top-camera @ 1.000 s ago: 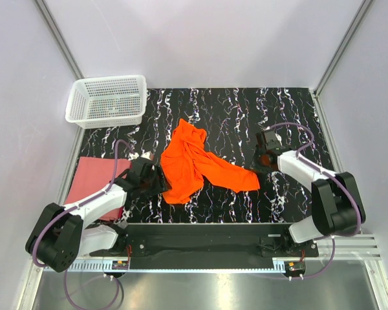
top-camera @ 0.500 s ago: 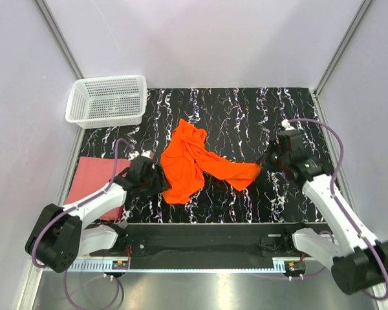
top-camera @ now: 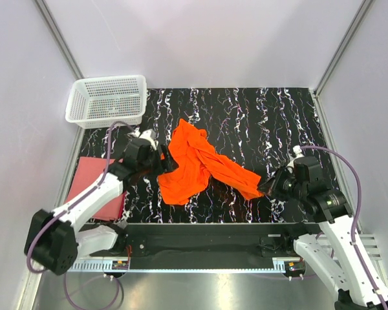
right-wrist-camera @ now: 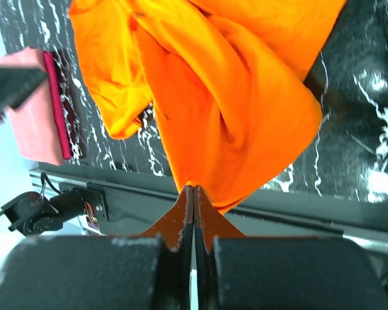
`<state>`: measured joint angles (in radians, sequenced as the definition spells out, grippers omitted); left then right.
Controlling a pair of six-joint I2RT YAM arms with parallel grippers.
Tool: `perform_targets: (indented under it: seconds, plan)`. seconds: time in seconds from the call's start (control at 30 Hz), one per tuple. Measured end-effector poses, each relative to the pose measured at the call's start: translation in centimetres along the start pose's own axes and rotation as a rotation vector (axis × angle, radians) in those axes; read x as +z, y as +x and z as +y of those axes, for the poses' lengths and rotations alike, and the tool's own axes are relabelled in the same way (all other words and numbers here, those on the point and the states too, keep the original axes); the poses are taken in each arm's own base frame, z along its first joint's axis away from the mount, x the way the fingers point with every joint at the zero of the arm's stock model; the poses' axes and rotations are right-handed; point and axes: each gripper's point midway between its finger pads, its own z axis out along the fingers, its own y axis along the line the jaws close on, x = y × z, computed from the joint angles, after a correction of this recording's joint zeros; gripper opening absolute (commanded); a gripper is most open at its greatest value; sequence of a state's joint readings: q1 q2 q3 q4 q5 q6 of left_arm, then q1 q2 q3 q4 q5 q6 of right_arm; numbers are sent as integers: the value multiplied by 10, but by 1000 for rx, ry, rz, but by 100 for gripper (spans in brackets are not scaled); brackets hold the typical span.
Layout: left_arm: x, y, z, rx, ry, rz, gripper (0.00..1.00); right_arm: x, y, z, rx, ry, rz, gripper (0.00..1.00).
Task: Fold and stack the t-shirts
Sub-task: Flatten the tshirt out
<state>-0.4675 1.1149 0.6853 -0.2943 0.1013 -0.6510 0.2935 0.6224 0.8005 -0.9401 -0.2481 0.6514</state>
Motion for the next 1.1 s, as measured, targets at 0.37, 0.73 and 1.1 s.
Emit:
perform_targets:
  seconds: [0.37, 0.73, 1.1]
  plan:
    - [86, 1, -67, 90, 104, 203, 81, 2, 30, 0, -21, -8, 206, 0]
    - [106, 7, -72, 91, 101, 237, 79, -3, 95, 12, -107, -77, 576, 52]
    - [106, 6, -72, 101, 102, 232, 77, 64, 37, 7, -114, 128, 386, 47]
